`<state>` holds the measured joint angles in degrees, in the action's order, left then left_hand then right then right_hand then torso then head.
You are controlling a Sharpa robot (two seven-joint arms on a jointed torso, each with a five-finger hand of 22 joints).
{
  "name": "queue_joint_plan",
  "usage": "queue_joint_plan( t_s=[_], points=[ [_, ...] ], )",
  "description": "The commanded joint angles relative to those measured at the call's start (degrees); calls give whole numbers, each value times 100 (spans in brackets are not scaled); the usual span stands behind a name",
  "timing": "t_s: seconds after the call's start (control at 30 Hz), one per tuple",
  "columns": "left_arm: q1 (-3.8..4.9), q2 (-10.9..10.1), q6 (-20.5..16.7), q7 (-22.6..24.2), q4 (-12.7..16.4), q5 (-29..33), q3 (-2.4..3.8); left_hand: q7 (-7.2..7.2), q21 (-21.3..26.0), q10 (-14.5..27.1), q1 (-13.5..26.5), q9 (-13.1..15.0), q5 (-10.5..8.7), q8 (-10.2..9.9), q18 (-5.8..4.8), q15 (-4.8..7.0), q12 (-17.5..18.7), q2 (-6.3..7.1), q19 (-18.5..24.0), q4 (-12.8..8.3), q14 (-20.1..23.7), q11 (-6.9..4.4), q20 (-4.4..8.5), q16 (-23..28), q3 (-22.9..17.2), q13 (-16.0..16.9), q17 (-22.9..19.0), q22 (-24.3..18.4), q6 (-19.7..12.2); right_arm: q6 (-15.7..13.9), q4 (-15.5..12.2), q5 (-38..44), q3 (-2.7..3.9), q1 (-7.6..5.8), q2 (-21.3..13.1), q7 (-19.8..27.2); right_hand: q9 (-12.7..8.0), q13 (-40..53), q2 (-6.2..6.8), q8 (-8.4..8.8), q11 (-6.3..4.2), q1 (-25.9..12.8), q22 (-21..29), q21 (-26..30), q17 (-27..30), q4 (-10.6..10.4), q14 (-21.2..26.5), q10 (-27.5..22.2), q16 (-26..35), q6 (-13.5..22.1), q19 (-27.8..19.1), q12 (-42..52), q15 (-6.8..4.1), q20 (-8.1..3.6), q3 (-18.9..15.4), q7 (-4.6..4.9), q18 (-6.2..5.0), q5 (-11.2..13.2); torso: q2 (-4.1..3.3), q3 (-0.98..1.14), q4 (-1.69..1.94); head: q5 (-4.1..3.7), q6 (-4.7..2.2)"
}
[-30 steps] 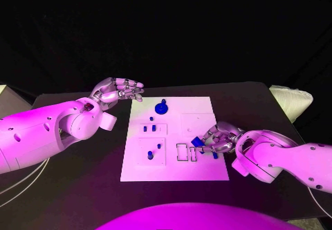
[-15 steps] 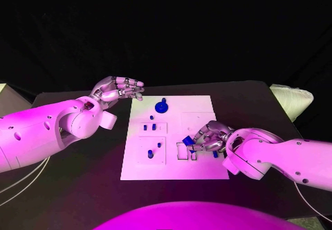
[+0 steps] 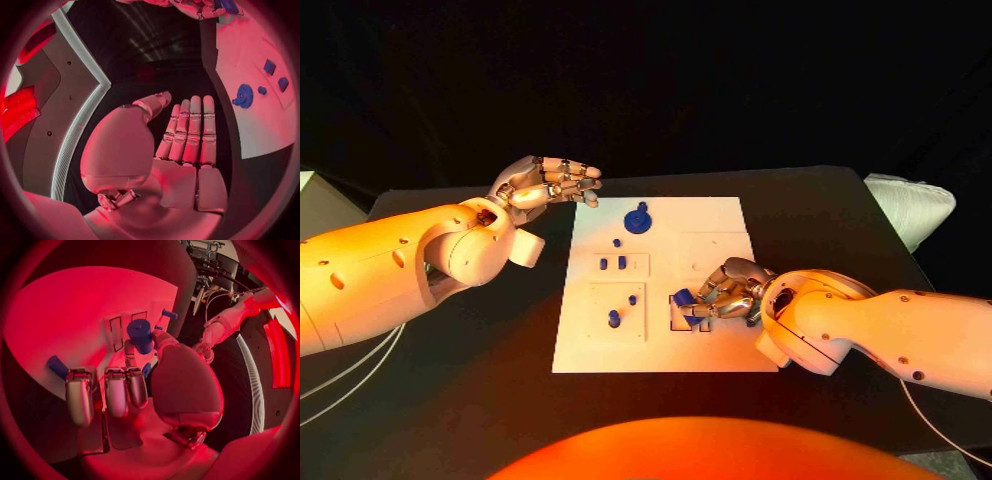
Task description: Assemble the parts on the task board
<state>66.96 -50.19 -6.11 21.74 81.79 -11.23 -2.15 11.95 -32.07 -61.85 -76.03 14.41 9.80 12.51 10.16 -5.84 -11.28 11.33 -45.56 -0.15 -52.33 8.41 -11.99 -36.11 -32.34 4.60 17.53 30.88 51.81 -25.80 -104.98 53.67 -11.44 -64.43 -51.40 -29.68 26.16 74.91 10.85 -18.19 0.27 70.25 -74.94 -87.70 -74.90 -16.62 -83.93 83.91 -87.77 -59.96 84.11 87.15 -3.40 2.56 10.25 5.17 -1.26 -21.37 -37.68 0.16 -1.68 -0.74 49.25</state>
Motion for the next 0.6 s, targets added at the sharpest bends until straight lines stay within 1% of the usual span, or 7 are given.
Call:
queue_joint_plan(
  t_s=[0.03, 0.27, 0.43, 0.53, 0.57, 0.6],
  points=[
    [3, 5, 57, 35, 16, 33, 4, 14, 19, -14, -6, -6, -1, 19, 9, -8, 29, -17, -32, -6, -25, 23, 0, 38, 21, -9, 7, -6, 1, 59, 45, 276, -1, 8, 37, -132, -4, 1280, -15, -34, -41, -82, -1454, -33, -973, -9, -496, 439, -40, -150, 543, 47, -48, -36, 36, -104, 87, 47, -2, 3, -3, -4, -7],
    [3, -6, 51, 33, 20, 33, 4, 14, 19, -14, -6, -6, -1, 19, 9, -8, 29, -17, -32, -6, -25, 23, 0, 38, 21, -9, 7, -6, 1, 94, 87, 374, -1, 10, 77, -182, 1, 1289, -33, -53, -51, -126, -1462, -62, -998, -9, -502, 446, -49, -166, 550, 56, -55, -43, 38, -114, 92, 75, -5, 4, -2, -1, 18],
    [3, -10, 50, 30, 23, 33, 4, 14, 19, -14, -6, -6, -1, 19, 9, -8, 29, -17, -32, -6, -25, 23, 0, 38, 21, -9, 7, -6, 1, 106, 102, 380, -1, 15, 106, -176, 3, 1290, -30, -62, -54, -160, -1461, -61, -1000, -9, -502, 447, -50, -166, 550, 56, -60, -47, 29, -117, 92, 103, -2, 4, -3, 4, 24],
    [3, -12, 50, 30, 24, 33, 4, 13, 39, -19, -9, -11, -1, 23, 10, -6, 31, -18, -45, -1, -28, 21, -1, 48, 25, -9, 18, -17, 4, 87, 115, 384, -1, 20, 122, -176, 5, 1293, -33, -76, -57, -230, -1463, -65, -1004, -11, -503, 450, -50, -164, 551, 57, -64, -52, 6, -120, 93, 165, 0, 2, -4, 5, 25],
    [3, -12, 50, 30, 24, 33, 4, 13, 39, -19, -9, -11, -1, 23, 10, -6, 31, -18, -45, -1, -28, 21, -1, 48, 25, -9, 18, -17, 4, 75, 121, 390, -1, 22, 127, -176, 9, 1294, -48, -93, -61, -296, -1462, -62, -1001, -8, -502, 450, -49, -160, 550, 54, -66, -56, -24, -124, 92, 310, 0, 0, -2, 3, 25],
    [3, -13, 49, 29, 25, 33, 4, 13, 39, -19, -9, -11, -1, 23, 10, -6, 31, -18, -45, -1, -28, 21, -1, 48, 25, -9, 18, -17, 4, 66, 125, 395, -1, 23, 131, -177, 10, 1295, -53, -99, -61, -316, -1461, -58, -1005, -8, -503, 451, -50, -159, 549, 54, -67, -57, -37, -125, 92, 357, 0, -1, -2, 3, 25]
  ],
)
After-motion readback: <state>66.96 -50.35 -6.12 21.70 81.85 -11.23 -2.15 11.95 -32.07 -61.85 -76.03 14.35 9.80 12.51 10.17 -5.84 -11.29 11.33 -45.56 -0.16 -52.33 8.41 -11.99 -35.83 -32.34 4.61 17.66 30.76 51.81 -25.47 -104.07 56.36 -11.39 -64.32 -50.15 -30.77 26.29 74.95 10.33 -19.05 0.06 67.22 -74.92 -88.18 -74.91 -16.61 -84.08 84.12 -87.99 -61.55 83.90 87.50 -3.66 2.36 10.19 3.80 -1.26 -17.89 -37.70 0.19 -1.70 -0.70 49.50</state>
